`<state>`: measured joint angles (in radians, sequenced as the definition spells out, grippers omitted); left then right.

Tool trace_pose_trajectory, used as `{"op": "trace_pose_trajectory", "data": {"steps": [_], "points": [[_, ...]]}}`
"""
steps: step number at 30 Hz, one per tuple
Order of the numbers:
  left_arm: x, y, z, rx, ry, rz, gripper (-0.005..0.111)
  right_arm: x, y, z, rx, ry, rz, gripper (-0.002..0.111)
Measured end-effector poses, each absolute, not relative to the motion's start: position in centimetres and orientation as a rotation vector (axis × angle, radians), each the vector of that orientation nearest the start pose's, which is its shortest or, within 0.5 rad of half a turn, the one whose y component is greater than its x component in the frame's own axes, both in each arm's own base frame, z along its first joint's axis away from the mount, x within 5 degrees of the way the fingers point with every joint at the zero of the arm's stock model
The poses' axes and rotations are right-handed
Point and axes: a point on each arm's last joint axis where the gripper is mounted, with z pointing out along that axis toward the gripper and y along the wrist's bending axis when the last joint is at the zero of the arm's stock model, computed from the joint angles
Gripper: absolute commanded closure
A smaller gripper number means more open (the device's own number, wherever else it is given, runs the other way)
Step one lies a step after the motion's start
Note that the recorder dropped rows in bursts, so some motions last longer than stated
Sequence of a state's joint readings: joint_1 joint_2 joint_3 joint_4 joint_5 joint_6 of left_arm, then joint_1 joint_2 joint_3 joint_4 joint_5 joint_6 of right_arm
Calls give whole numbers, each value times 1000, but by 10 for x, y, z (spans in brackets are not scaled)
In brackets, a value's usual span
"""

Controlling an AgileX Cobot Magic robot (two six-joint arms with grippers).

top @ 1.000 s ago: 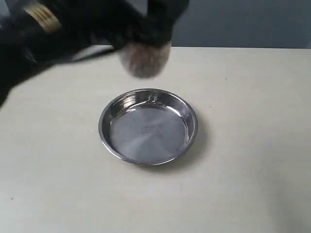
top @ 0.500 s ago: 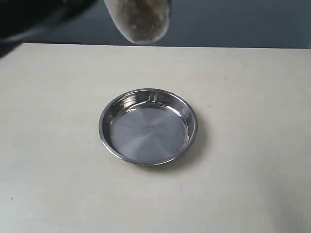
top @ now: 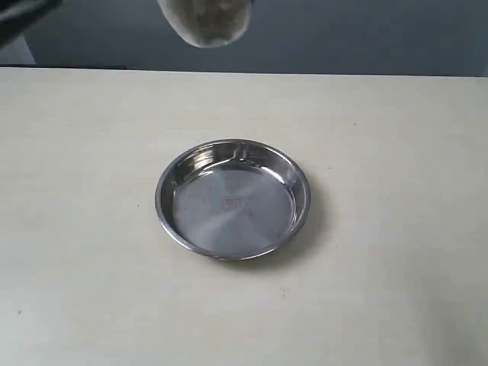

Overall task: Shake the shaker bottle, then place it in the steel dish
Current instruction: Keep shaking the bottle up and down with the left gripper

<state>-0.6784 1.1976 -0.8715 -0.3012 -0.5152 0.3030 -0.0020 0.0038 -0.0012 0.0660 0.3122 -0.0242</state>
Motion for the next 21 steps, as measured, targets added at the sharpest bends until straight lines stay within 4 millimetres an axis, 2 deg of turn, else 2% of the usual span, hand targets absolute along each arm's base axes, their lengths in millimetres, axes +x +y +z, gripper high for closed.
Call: {"op": "trace_pose_trajectory", "data": {"steps": [1,2,5,6,7,9,11,13,14,16,18,20,21], "points": [[223,-155,374,323,1332,-430,107,54,2,185,22,1798,44,109],[230,-155,354,296,1414,-420,107,54,2,185,22,1798,44,109],[246,-162,270,288,1770,-406,107,54,2,185,20,1800,43,109],[244,-166,255,315,1842,-409,107,54,2,185,20,1800,43,109],[240,-170,248,356,1876,-419,107,54,2,185,20,1800,43,109],[233,-178,264,427,1807,-445,107,54,2,185,20,1800,43,109],[225,-183,316,457,1577,-479,107,54,2,185,20,1800,43,109],[212,-176,377,414,1326,-507,107,54,2,185,20,1800,43,109],[204,-170,400,390,1224,-514,107,54,2,185,20,1800,43,109],[193,-158,423,353,1119,-502,107,54,2,185,20,1800,43,109],[197,-153,417,320,1145,-480,107,54,2,185,20,1800,43,109],[214,-155,379,287,1301,-463,107,54,2,185,20,1800,43,109],[224,-160,350,286,1407,-449,107,54,2,185,20,1800,43,109]]}}
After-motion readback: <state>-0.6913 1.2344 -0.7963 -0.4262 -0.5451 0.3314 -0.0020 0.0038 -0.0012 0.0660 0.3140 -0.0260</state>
